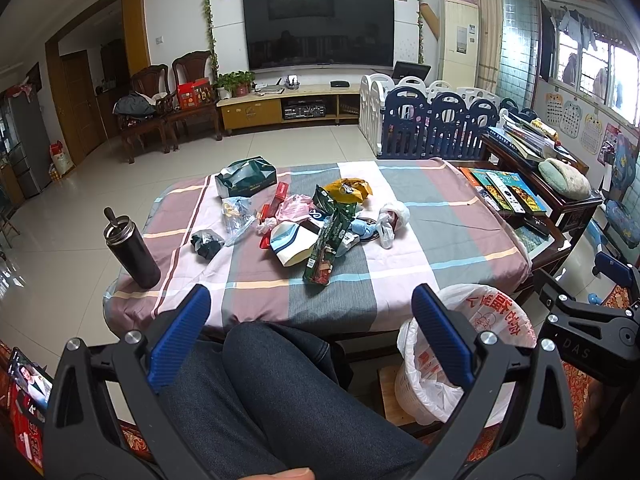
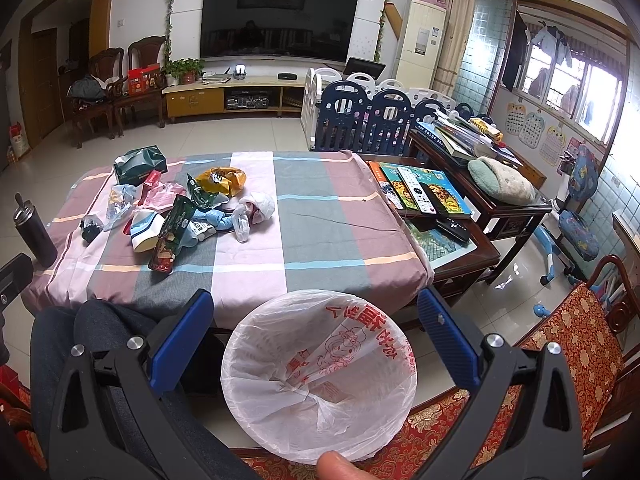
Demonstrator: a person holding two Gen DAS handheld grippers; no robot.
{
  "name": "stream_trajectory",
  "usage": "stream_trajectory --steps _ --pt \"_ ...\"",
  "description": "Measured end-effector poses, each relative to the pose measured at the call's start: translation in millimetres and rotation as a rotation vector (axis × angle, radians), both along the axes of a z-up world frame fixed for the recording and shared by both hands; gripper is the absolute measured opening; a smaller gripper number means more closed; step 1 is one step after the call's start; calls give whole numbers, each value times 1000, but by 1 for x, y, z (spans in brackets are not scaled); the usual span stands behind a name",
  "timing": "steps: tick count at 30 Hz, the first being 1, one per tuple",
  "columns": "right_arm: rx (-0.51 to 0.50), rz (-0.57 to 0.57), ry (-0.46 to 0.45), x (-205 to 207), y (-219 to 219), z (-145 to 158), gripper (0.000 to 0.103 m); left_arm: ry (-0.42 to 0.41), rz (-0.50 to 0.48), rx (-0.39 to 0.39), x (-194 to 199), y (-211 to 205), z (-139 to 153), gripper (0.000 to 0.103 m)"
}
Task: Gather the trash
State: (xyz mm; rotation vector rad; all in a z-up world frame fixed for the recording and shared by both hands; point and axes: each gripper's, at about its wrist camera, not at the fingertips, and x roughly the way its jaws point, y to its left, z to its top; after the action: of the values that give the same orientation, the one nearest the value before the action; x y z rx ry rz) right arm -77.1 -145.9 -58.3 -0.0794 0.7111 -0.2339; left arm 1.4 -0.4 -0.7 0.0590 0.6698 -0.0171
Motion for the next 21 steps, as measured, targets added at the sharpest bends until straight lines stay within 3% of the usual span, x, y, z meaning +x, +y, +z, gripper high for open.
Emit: stream_trajectory --steps 12,13,21 --pt "0 -1 2 0 0 0 100 3 0 0 0 0 0 100" --pt "0 0 1 0 1 0 100 3 0 1 -3 0 -14 100" --pt "2 -3 5 0 -3 -5 100 5 0 1 -4 0 -17 100"
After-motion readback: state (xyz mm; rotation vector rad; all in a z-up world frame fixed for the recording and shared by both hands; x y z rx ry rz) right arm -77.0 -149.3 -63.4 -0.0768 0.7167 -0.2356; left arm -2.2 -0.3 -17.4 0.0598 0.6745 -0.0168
